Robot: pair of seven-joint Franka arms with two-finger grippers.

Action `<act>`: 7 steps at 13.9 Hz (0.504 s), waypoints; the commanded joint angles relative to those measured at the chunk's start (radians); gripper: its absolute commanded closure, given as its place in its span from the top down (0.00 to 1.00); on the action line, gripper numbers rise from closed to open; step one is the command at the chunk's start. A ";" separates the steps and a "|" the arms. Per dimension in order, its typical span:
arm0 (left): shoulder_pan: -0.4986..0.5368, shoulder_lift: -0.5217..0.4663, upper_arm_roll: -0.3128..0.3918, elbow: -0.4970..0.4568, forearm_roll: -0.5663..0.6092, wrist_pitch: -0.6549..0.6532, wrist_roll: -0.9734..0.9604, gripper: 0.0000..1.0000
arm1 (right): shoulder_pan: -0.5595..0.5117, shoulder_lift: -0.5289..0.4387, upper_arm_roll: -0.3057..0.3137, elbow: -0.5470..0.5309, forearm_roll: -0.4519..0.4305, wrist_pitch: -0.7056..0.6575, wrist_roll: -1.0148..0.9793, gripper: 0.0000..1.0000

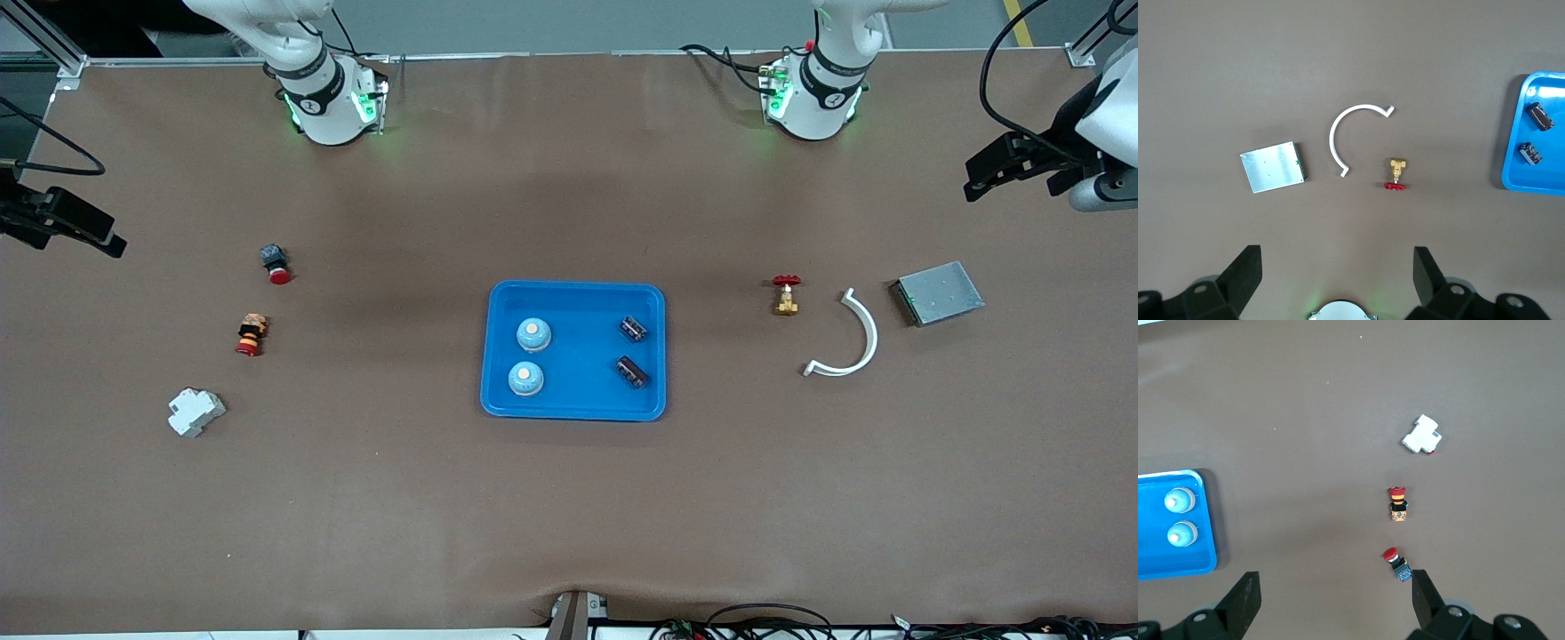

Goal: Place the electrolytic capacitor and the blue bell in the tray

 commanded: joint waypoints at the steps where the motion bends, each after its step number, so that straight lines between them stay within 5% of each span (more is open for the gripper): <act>1: 0.004 0.003 0.000 0.007 0.003 -0.004 0.013 1.00 | -0.020 -0.028 0.012 -0.025 0.011 -0.002 -0.014 1.00; 7: 0.006 0.001 0.000 0.007 0.003 -0.006 0.013 1.00 | -0.019 -0.028 0.012 -0.025 0.010 0.000 -0.014 1.00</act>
